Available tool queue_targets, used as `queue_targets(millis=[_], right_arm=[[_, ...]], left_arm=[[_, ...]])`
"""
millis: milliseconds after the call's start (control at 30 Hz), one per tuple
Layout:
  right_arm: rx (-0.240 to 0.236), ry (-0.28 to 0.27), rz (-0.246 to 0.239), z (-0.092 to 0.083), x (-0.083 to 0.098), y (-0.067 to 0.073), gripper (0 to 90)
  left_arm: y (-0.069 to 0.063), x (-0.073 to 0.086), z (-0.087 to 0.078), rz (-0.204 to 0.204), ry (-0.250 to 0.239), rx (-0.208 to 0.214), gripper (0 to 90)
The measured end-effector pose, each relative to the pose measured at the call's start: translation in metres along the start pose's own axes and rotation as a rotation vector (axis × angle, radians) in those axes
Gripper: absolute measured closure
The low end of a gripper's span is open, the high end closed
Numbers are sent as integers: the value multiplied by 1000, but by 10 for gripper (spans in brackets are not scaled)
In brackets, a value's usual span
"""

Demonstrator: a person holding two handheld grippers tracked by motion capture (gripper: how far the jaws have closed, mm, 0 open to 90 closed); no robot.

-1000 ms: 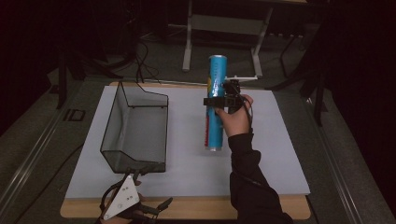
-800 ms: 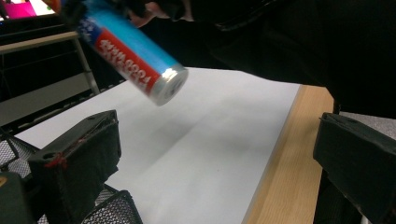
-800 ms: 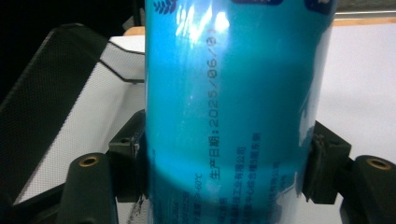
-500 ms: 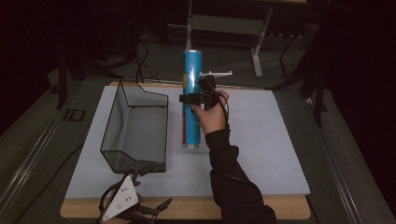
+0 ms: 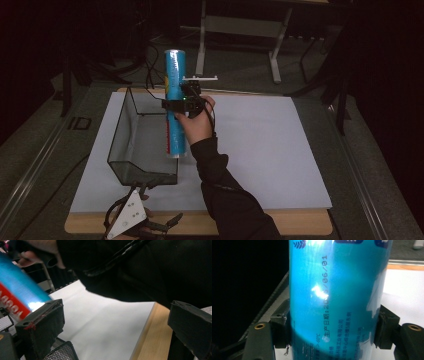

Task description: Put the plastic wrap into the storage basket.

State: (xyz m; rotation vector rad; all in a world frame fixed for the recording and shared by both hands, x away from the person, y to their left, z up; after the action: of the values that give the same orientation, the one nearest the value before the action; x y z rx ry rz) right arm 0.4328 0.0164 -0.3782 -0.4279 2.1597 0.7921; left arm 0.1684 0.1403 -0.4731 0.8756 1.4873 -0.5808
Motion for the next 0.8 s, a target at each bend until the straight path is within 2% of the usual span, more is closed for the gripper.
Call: queue_targets(millis=[100,267,300,500,800], right_arm=[[-24,-13,-27,9,5,9,317],[-33,-10,-21,23,18,16,317],[-40,-2,-18,27,20,15,317],[-3,53,12,45,38,11,317],[26,135,60,60,62,3,317]], left_arm=[[0,0,-1,-1,0,-2,15],[0,0,-2,0,-2,-6,15],[0,0,-2,-1,-2,-7,15],[-1,0,-2,0,1,-7,15],[-1,0,-2,1,0,-5,15]])
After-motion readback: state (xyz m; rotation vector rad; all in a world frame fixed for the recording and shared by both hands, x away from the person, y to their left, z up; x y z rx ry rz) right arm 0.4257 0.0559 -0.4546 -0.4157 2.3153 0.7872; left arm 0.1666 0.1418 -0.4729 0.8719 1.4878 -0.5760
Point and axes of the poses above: each handheld gripper's, and its own axes: z roughly forward along the jaws, x roughly out of its underside, y roughly to its left, the point moved 1 cm from there along z, roughly forward along the jaws, and after that the axes turned 4 degrees about -y, right-handed, at the moved point
